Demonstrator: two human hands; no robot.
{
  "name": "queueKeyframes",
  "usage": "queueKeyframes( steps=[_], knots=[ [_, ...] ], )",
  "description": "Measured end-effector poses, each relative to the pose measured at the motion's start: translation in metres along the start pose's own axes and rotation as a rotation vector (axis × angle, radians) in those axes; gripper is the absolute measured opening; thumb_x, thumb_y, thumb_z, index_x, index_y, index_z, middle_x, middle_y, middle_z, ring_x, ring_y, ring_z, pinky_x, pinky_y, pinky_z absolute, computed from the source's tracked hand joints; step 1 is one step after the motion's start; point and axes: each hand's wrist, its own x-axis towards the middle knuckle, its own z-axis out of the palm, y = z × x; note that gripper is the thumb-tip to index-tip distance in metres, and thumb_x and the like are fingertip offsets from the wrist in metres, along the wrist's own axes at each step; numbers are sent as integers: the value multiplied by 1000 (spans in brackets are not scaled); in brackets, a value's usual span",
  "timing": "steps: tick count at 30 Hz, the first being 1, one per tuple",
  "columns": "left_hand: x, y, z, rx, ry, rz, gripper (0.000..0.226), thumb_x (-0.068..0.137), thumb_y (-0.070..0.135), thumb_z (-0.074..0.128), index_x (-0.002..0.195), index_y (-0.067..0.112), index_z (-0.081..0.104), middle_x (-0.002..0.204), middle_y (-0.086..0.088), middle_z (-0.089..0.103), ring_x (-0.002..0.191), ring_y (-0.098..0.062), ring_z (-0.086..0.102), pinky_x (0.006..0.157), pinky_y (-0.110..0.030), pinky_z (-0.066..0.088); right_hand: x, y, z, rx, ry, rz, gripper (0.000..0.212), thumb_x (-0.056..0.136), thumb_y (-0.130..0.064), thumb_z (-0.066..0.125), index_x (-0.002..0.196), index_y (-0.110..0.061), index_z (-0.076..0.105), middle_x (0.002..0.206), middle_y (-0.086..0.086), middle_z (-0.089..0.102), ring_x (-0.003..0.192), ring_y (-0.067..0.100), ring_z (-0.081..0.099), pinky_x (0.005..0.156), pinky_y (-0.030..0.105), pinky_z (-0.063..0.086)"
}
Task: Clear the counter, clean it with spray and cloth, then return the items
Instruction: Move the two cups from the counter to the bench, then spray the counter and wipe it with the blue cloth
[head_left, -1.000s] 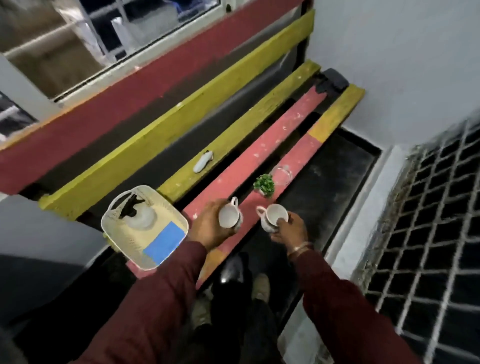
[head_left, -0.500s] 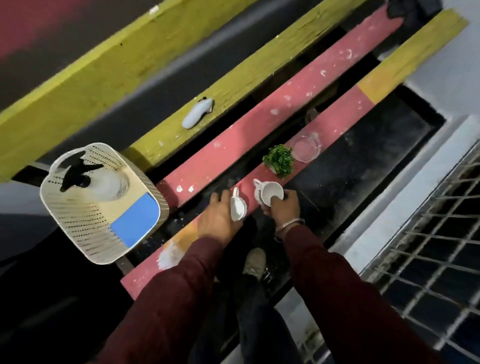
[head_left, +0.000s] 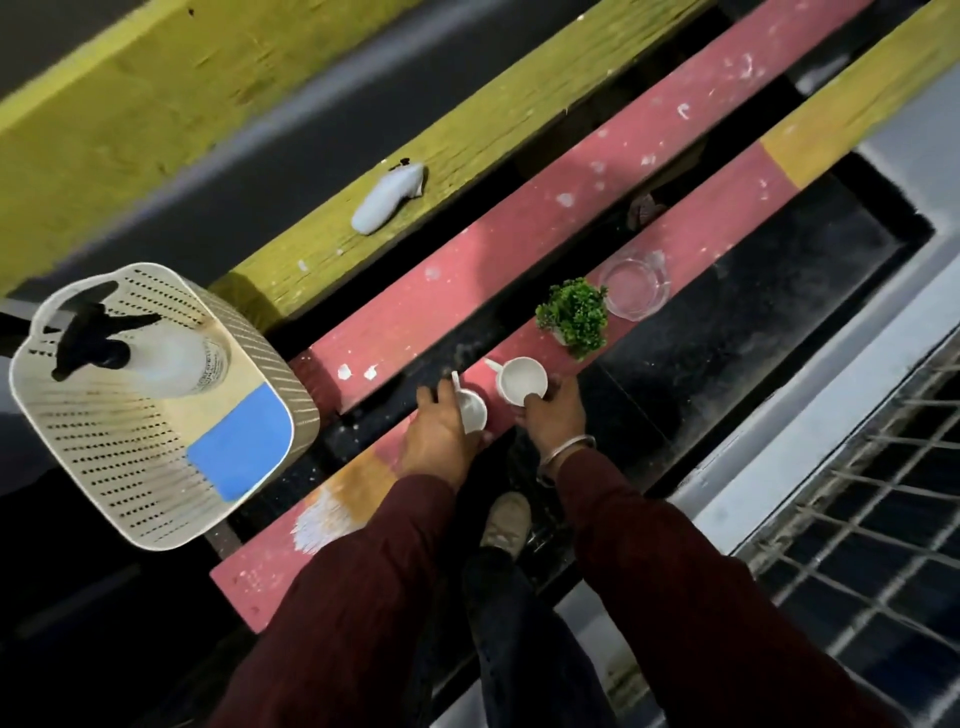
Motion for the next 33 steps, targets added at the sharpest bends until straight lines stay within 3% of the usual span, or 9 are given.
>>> queueKeyframes(
  steps=[3, 6, 8, 14, 18, 21, 23, 29, 33],
  knots=[
    [-3, -1, -4, -9, -2, -21, 77, 79, 39, 84, 134, 8, 41, 131, -18, 44, 102, -43, 64, 79, -44, 51, -13, -17, -8, -71, 43, -26, 32, 59, -43, 54, 89, -31, 49, 97, 8, 68, 88, 36, 67, 82, 52, 53],
    [-14, -3, -22, 31, 66, -42, 77, 80, 52, 78, 134, 10, 44, 134, -16, 44, 107, -43, 62, 80, -46, 51, -51, -51, -25, -196, 141, -150, 21, 80, -20, 59, 99, -10, 57, 99, 18, 65, 94, 34, 60, 86, 37, 45],
    [-24, -2, -41, 41, 155, -3, 69, 86, 53, 71, 134, 8, 48, 131, -18, 47, 107, -44, 61, 79, -49, 51, -69, -65, -35, -262, 158, -274, 18, 81, -11, 58, 98, -5, 58, 99, 20, 62, 96, 33, 54, 85, 34, 37],
    [-63, -2, -118, 57, 298, 118, 55, 91, 37, 66, 135, 7, 54, 127, -20, 51, 108, -43, 59, 82, -49, 54, -127, -112, -47, -339, 58, -504, 20, 79, -6, 58, 98, -1, 58, 100, 18, 60, 96, 34, 56, 82, 35, 41],
    [-109, -15, -175, 39, 380, 94, 53, 88, 30, 66, 135, 9, 56, 129, -16, 51, 113, -41, 56, 90, -48, 52, -174, -148, -43, -448, -37, -644, 28, 79, -12, 59, 105, -3, 57, 105, 18, 58, 101, 36, 54, 86, 40, 42],
    [-145, -41, -218, -11, 443, 52, 48, 86, 27, 70, 128, 7, 60, 129, -17, 52, 115, -41, 55, 97, -45, 48, -213, -170, -31, -562, -138, -728, 37, 83, -15, 60, 117, -1, 53, 116, 20, 54, 104, 36, 52, 87, 36, 35],
    [-169, -65, -248, -32, 490, 13, 43, 86, 26, 72, 123, 7, 63, 129, -18, 52, 118, -42, 54, 101, -45, 47, -239, -181, -19, -571, -199, -779, 42, 82, -14, 60, 122, -2, 51, 120, 20, 52, 104, 37, 53, 89, 36, 38],
    [-224, -142, -318, -77, 575, -119, 41, 88, 29, 70, 123, 9, 65, 130, -16, 54, 120, -39, 53, 101, -44, 45, -318, -200, 29, -620, -293, -854, 40, 78, -13, 60, 118, -7, 55, 117, 17, 53, 100, 36, 57, 90, 38, 44],
    [-238, -181, -340, -68, 550, -93, 40, 89, 30, 70, 122, 9, 66, 128, -15, 54, 121, -37, 52, 100, -43, 45, -359, -202, 61, -623, -295, -834, 36, 79, -12, 60, 114, -6, 59, 113, 17, 57, 104, 33, 55, 89, 33, 40]
  ],
)
